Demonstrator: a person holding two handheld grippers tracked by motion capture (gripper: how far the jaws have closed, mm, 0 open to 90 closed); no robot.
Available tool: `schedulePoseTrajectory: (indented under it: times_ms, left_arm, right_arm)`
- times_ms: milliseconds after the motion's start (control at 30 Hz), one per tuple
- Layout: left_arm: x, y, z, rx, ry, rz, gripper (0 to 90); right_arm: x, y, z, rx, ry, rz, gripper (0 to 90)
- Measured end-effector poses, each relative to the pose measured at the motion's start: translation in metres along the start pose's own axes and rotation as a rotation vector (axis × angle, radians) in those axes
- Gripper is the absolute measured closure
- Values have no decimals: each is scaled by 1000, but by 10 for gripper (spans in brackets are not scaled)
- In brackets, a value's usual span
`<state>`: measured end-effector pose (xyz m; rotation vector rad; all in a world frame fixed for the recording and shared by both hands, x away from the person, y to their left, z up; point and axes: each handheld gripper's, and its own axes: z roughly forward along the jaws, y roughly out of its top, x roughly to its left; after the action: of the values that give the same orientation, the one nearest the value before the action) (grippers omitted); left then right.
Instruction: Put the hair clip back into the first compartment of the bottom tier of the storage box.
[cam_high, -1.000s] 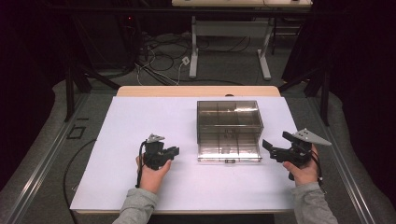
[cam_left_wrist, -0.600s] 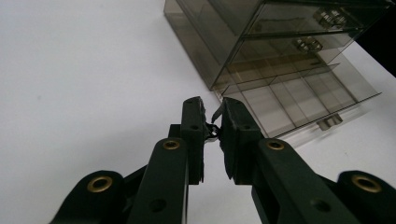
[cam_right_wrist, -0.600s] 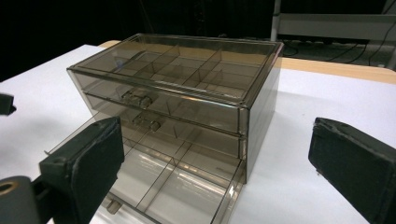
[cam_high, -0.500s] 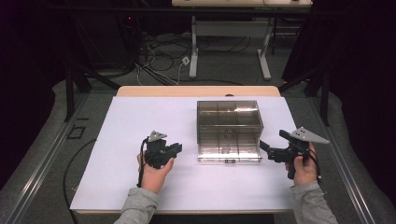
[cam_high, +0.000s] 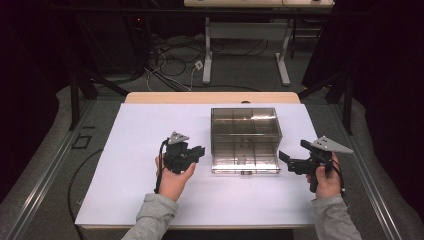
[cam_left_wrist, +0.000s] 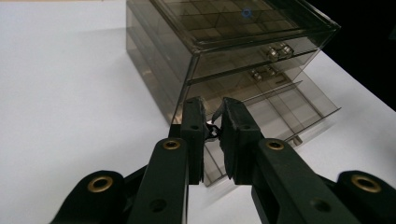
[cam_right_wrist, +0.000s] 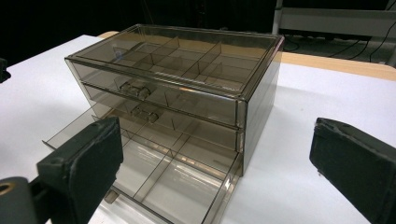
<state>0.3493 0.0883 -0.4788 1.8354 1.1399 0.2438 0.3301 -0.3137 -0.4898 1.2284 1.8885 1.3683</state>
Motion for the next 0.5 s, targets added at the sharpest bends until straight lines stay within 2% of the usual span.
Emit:
schedulePoseTrajectory:
  times_ms: [500]
  left_arm:
    - [-21,7,29,43,-37,44,802]
  right_arm:
    - [-3,0,-1,-3,-6,1,25]
